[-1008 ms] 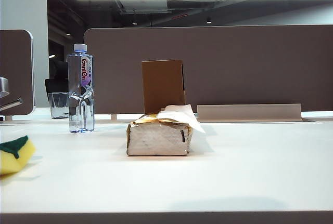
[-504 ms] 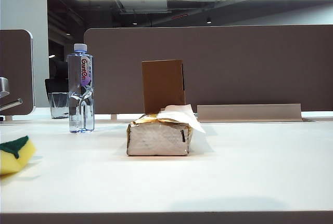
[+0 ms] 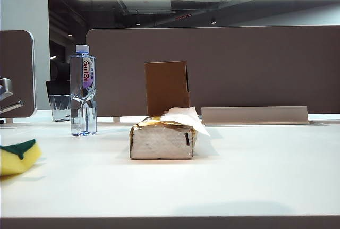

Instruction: Move the sponge from right to left to wipe the table, avoiding obstacles on the table, and finally reaching the bottle of mineral water.

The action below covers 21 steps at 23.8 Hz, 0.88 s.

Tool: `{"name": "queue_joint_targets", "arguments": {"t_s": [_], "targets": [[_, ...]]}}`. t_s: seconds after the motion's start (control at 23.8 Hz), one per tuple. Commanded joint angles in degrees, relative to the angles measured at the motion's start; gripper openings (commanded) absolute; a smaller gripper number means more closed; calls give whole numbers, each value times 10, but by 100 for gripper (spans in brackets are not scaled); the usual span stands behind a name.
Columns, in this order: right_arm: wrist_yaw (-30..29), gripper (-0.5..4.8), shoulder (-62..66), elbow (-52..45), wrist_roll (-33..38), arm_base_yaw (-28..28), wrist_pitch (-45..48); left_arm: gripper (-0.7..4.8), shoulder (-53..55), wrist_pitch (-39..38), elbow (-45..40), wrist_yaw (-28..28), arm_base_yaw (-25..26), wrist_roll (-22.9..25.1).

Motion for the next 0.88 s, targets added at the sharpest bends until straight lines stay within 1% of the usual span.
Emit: {"name": "queue_joint_targets", "arguments": {"t_s": [0.04,0.25,0.46,0.88], "targets": [[-3,264,0,2,0,0,7,-6,45,35,11,-40,3,-9],[-3,264,0,2,0,0,6,-6,104,45,47,-39,2,-8],[-3,264,0,2,3,0,6,-6,165,79,95,-39,3,-8],[-2,264,0,2,16,0,6,-6,276,65,218,-38,3,-8]]}}
